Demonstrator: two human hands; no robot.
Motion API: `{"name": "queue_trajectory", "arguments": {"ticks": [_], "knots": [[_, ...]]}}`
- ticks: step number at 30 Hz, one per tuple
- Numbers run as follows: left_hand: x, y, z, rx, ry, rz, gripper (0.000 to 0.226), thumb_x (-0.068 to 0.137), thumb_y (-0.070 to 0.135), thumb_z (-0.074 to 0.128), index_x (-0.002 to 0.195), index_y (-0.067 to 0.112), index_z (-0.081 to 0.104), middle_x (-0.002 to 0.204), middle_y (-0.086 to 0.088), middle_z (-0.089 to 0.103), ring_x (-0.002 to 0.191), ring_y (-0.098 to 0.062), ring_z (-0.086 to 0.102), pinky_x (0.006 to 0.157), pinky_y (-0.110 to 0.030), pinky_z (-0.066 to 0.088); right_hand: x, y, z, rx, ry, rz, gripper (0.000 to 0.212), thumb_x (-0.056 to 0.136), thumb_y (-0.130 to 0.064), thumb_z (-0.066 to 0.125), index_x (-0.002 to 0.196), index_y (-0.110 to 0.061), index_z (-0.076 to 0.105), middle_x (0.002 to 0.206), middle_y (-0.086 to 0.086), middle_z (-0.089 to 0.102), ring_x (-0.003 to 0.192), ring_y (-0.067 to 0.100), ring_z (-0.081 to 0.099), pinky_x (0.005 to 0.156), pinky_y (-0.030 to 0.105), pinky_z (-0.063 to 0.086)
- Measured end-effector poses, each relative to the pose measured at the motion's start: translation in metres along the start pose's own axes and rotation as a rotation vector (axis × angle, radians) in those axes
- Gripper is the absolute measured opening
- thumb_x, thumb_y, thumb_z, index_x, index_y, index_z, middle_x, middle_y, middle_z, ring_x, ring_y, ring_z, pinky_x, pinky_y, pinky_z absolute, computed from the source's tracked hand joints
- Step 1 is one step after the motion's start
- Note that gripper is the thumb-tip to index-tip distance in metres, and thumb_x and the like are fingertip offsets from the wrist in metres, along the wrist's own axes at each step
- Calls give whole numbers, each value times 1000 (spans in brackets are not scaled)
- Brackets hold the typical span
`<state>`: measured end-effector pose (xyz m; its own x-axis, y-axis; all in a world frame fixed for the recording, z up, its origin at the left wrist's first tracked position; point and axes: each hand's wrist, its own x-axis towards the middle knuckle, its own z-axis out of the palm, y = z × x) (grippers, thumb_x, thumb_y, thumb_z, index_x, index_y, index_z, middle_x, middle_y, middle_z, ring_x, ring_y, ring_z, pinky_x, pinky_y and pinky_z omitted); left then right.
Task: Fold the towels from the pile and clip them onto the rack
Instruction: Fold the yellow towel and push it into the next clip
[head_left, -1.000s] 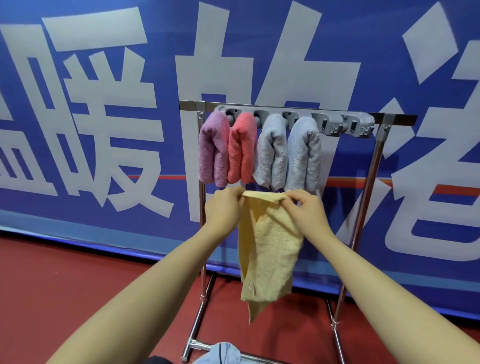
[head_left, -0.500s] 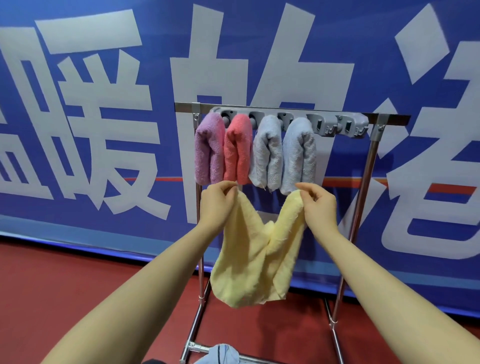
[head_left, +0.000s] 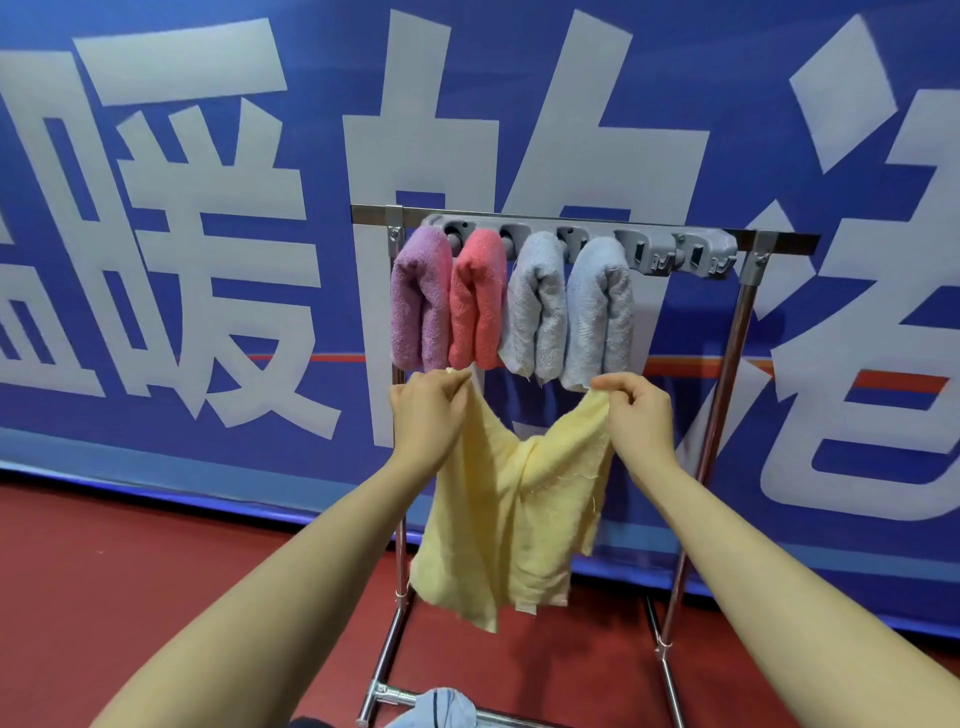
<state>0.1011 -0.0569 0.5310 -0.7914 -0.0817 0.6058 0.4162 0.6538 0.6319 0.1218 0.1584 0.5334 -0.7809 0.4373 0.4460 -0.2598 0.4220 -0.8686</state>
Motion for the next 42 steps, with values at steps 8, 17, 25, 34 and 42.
{"name": "queue_trajectory", "arguments": {"ticks": [8,17,25,34,42], "knots": [[-5,7,-3,-93,-113,-46,46,89,-4,39,122,18,62,129,7,59,116,-15,52,85,-19,38,-6,-4,2,2,-24,-11,30,87,2,43,99,-13,67,104,2,64,96,10,56,75,6,39],[-4,-13,-3,49,40,-209,25,91,8,49,102,11,71,106,-9,68,99,-29,60,82,-33,43,6,16,-11,-669,-179,26,38,80,8,42,111,-9,58,122,14,38,107,35,44,98,40,32],[-3,-18,-3,-71,-1,-405,43,86,-6,38,103,16,71,116,-7,60,102,-25,57,89,-40,50,12,26,-30,-534,41,49,34,89,0,32,98,-12,62,101,14,54,89,32,52,76,39,45],[1,-19,3,102,-69,-371,24,85,3,41,96,6,63,113,-14,43,101,-38,44,76,-34,32,16,15,-33,-106,246,170,21,94,-5,45,108,-10,60,104,4,58,92,17,50,77,29,39],[-1,-26,-3,286,-212,-378,7,86,10,47,81,5,46,113,-15,34,93,-32,36,98,-41,33,22,30,-38,-366,-7,295,27,85,-15,40,91,-17,66,125,10,51,107,31,48,99,39,35]]}}
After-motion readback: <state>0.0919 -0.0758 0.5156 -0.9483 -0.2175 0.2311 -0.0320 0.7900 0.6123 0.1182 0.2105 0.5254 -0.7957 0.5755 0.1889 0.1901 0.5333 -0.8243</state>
